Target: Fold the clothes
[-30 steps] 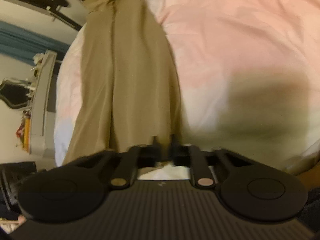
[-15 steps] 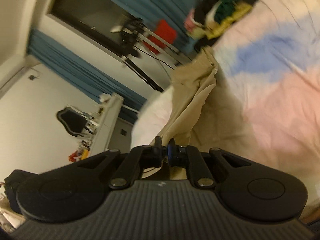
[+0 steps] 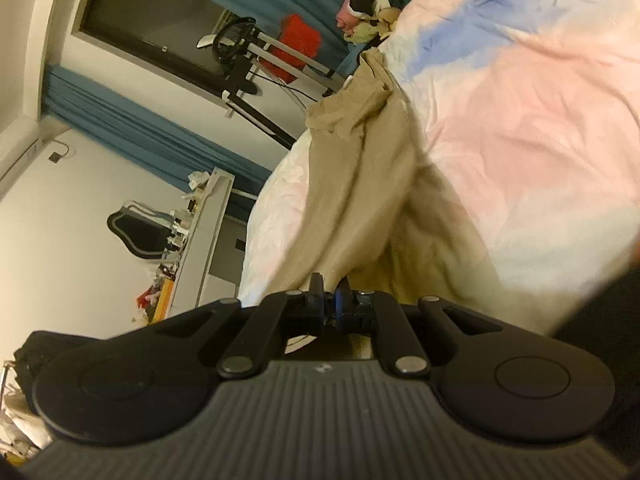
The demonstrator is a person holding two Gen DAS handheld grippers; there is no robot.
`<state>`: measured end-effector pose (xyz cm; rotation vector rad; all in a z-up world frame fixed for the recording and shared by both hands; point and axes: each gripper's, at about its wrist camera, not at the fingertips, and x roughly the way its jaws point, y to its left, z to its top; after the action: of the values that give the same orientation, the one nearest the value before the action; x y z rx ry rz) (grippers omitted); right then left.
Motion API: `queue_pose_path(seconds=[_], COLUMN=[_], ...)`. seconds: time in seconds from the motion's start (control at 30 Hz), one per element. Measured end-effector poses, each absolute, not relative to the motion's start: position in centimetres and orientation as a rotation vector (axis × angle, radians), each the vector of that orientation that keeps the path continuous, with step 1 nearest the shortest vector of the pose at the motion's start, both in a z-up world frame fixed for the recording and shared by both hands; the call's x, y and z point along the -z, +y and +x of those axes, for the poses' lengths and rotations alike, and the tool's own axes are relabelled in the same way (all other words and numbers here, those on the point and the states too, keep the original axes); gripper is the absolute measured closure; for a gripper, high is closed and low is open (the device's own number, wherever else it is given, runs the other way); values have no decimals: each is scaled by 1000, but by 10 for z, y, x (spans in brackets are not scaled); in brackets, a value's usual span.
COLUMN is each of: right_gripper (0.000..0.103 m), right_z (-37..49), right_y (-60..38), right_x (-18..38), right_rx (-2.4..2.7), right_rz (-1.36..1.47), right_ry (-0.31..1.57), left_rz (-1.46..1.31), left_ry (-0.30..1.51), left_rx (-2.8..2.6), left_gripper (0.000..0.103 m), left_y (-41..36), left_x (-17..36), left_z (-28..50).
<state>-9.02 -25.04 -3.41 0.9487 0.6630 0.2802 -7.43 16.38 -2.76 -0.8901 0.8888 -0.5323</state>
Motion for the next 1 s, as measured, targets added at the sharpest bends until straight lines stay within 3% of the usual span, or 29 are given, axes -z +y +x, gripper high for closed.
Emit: queue_pose_path(seconds=[0.3, 0.53, 0.83, 1.0], right_gripper=[95, 95, 95, 94], right_z=[86, 216, 285, 288], right_y=[-251, -247, -232, -218], right_x=[6, 40, 130, 131], right_rx=[-203, -84, -72, -85], right_rz=[891, 752, 452, 310], right_ry=[603, 600, 628, 646], left_rz=[-757, -503, -288, -203], left_ry=[727, 636, 722, 691], left_rx=[462, 366, 298, 296], left_gripper=[97, 97, 96, 93], left_y=[131, 85, 52, 44], left_x=[-12, 7, 99, 114], left_z=[108, 239, 310, 307])
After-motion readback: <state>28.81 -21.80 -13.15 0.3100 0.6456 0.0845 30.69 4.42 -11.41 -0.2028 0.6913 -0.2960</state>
